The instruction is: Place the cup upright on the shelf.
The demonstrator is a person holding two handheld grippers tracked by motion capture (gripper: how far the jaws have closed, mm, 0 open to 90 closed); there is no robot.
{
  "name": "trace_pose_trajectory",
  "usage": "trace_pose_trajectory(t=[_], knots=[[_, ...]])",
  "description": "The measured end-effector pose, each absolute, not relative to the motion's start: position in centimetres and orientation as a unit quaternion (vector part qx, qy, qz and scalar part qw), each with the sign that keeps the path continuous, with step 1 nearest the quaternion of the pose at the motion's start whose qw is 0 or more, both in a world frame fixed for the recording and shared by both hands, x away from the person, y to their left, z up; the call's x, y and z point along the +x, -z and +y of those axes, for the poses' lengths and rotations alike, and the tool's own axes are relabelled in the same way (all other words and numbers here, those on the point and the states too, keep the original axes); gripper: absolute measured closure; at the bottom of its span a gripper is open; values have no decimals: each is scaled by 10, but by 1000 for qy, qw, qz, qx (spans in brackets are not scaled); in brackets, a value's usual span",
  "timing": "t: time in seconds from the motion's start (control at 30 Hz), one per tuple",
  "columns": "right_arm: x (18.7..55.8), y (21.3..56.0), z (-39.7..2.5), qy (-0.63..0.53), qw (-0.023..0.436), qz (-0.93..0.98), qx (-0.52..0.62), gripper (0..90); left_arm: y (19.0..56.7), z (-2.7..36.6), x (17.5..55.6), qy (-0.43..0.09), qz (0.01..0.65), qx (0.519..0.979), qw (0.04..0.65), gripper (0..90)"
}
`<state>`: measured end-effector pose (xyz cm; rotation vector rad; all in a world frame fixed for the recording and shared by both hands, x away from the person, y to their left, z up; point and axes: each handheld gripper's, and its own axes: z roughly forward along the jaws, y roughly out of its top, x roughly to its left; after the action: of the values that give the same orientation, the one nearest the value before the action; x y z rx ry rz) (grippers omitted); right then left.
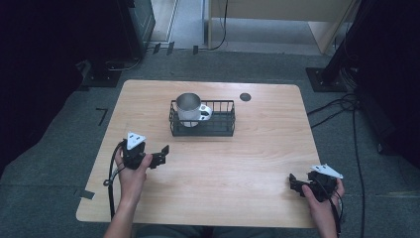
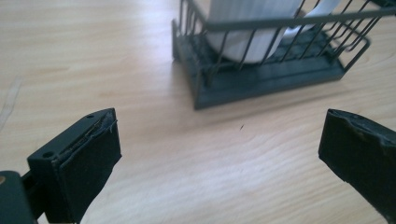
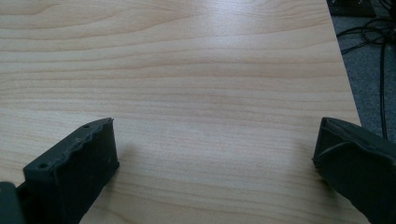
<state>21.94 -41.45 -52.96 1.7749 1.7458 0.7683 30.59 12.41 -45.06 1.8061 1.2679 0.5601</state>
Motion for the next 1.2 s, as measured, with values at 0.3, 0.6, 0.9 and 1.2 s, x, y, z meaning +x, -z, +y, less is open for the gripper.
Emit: trace_pose_trajectory(t=[0.3, 0.6, 0.9, 1.2], knots=[[219, 530, -414, -284, 265, 646, 657, 0, 485, 157, 288, -210, 539, 712, 399, 0], [219, 530, -414, -284, 265, 646, 657, 0, 506, 187, 269, -210, 563, 702, 382, 0], [219, 530, -414, -284, 265, 646, 657, 0, 513, 204, 256, -222, 571, 705, 357, 0], [219, 530, -414, -284, 265, 646, 657, 0, 516, 221, 244, -230, 571, 715, 332, 0]])
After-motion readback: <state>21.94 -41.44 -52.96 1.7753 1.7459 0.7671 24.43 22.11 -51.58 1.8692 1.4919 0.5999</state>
